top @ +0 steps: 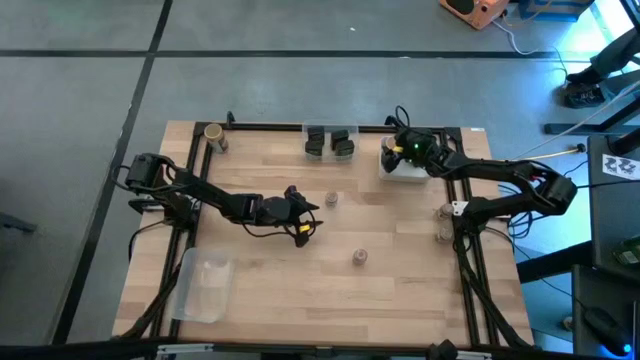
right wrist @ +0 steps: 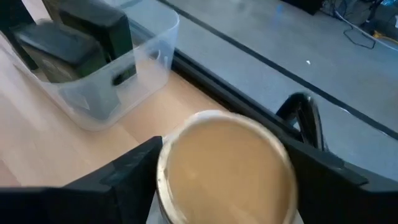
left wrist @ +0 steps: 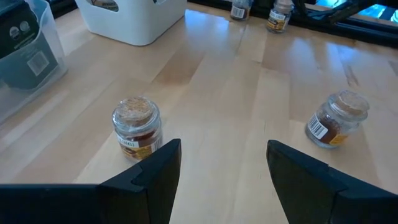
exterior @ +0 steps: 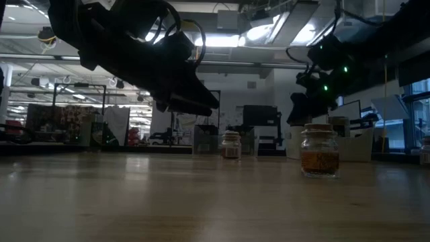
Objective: Sort spices by type
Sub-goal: Put the right brown seasoning bottle into the white bin, then put the top left transparent seasoning bottle into the left transparent bin
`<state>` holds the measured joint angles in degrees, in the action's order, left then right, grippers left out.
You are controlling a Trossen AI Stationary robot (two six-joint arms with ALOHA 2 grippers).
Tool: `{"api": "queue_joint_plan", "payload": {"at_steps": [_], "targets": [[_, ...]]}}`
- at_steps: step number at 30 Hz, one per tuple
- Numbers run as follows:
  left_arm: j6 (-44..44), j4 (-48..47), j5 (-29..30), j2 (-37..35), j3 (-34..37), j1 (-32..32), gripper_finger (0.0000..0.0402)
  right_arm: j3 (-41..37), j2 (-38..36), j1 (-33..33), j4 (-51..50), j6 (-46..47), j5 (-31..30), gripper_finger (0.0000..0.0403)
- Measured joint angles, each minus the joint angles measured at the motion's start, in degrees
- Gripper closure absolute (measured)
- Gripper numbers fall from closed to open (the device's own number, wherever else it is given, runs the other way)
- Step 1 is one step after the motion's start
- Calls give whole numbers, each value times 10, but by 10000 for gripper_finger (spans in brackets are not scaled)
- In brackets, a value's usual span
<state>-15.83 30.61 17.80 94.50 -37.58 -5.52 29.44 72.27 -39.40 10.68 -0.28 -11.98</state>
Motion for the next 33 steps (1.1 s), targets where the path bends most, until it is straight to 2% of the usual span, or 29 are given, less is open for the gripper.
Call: {"api": "queue_joint_plan", "payload": {"at_steps": [6,11,15,24,33], "targets": [[-12,0,0,0,0,2,180,63,-46,0,-107,-20,22,95],[-18,0,0,0,0,16,180,90,-76,0,-153,-29,49,95],[-20,-1,-12,0,-1,34,171,90,-84,0,-156,-30,75,95],[33,-50,-31,28,-59,66,92,91,-84,0,-156,-38,86,95],[56,-51,4,95,-116,94,84,91,-84,0,-168,-46,87,95]]}}
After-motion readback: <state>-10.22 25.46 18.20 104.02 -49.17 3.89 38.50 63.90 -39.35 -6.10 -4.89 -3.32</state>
